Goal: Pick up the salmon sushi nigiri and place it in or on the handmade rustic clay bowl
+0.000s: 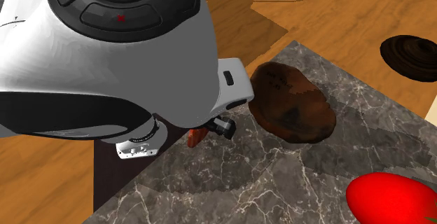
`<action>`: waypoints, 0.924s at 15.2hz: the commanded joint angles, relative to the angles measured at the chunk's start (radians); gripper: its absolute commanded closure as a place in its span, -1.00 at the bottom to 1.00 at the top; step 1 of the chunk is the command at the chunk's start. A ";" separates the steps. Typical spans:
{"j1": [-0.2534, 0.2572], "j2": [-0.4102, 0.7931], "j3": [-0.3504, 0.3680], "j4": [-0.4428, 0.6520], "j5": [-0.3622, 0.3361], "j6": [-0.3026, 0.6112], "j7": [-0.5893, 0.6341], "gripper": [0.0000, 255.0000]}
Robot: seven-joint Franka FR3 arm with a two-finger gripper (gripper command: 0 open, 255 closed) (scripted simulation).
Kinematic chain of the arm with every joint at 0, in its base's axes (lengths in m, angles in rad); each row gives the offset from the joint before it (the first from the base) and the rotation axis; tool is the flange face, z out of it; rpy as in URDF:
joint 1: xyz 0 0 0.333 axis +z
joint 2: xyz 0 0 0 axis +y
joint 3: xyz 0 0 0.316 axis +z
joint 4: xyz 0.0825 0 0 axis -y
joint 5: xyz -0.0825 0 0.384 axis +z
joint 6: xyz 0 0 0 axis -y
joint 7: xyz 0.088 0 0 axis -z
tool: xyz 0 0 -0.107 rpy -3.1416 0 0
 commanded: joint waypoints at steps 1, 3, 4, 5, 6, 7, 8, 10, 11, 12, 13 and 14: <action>0.000 0.000 0.000 0.000 0.000 0.000 0.000 -1.00; 0.000 0.000 0.000 0.000 0.000 0.000 0.000 1.00; 0.000 0.000 0.000 0.000 0.000 0.000 0.000 1.00; 0.000 0.000 0.000 0.000 0.000 0.000 0.000 1.00; 0.000 0.000 0.000 0.000 0.000 0.000 0.000 1.00; 0.000 0.000 0.000 0.000 0.000 0.000 0.000 1.00; 0.000 0.000 0.000 0.000 0.000 0.000 0.000 1.00; 0.000 0.000 0.000 0.000 0.000 0.000 0.000 1.00; 0.000 0.000 0.000 0.000 0.000 0.000 0.000 1.00; 0.000 0.000 0.000 0.000 0.000 0.000 0.000 1.00; 0.003 0.004 0.005 0.014 0.005 -0.010 0.001 1.00; 0.006 0.009 0.010 0.029 0.010 -0.020 0.001 1.00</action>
